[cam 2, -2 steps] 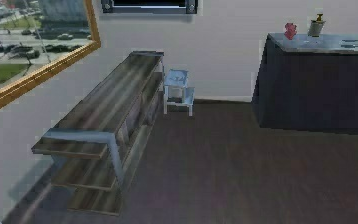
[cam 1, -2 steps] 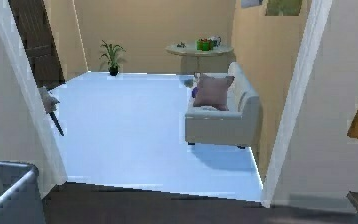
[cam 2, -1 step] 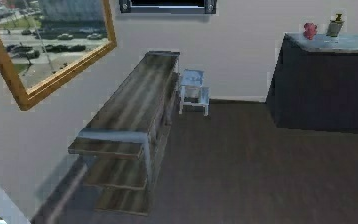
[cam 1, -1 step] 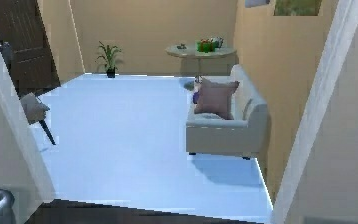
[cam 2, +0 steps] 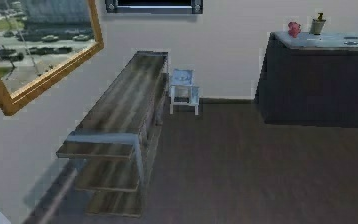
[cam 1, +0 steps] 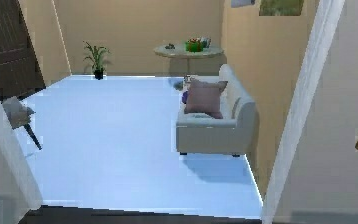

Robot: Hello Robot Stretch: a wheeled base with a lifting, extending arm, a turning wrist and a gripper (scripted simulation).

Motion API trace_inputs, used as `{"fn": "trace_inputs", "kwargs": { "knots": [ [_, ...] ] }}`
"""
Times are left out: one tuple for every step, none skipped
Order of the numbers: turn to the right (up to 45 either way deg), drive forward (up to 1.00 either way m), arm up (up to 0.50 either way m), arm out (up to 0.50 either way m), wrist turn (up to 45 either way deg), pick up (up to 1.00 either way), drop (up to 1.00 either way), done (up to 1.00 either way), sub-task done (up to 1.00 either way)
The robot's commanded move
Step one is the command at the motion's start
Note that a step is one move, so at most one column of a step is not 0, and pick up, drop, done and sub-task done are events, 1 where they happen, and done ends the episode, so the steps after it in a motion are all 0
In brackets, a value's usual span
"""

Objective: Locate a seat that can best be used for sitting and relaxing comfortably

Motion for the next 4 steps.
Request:
{"fn": "trace_inputs", "kwargs": {
  "knots": [
    [0.0, 1.00, 0.00, 0.00, 0.0, 0.00, 0.00, 0.00, 0.00],
    [24.0, 0.00, 0.00, 0.00, 0.0, 0.00, 0.00, 0.00, 0.00],
    [0.0, 0.05, 0.00, 0.00, 0.0, 0.00, 0.00, 0.00, 0.00],
    [-9.0, 0.00, 0.00, 0.00, 0.0, 0.00, 0.00, 0.00, 0.00]
  ]
}}
